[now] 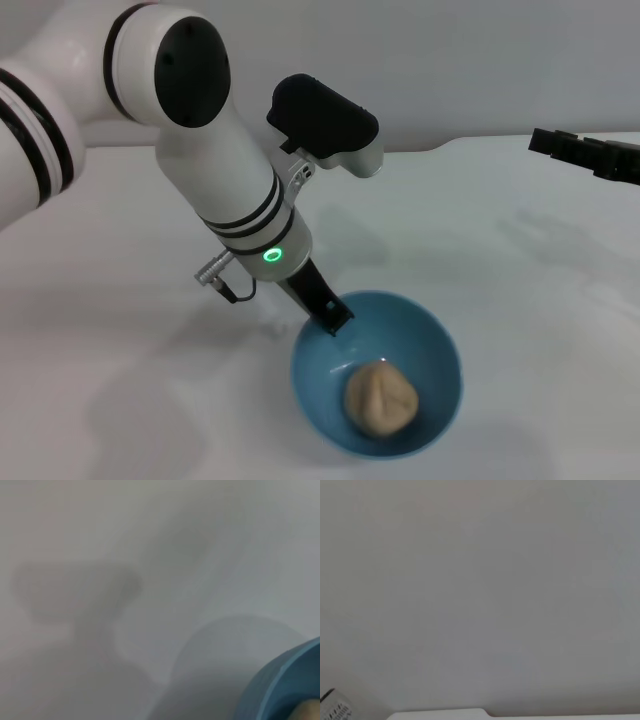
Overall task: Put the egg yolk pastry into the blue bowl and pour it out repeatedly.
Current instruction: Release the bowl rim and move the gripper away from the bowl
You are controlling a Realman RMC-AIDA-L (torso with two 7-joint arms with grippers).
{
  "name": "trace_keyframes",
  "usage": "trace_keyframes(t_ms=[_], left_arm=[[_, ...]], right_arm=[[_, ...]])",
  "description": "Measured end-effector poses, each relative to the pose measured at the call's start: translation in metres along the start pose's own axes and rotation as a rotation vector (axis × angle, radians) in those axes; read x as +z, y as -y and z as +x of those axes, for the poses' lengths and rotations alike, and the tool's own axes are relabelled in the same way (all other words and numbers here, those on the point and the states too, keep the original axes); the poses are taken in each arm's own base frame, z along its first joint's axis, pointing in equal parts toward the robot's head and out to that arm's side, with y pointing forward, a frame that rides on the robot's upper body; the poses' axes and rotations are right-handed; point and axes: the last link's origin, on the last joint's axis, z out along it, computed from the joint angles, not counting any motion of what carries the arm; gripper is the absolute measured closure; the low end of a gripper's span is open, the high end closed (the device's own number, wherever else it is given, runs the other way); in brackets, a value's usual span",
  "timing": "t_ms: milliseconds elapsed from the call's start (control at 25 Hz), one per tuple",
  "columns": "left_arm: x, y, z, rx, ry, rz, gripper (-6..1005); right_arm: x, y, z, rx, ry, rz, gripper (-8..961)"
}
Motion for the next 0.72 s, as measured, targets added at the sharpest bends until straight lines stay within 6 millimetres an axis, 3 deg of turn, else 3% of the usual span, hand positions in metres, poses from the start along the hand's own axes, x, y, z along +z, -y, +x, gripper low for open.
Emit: trace_keyframes(t_ms=[560,720], left_arm=[[0.0019,0.0048,0.0015,-0.054,-0.019,-0.01,884],[-0.0013,0.0046,0.0055,-0.055,-0.032,-0.008,690]], right_arm=[[-0.002,0.0017,0.0014,-0.001,0.0,0.007,496],[-0.0027,0.0019,0.0029,0.001,-0.004,0.007,496]])
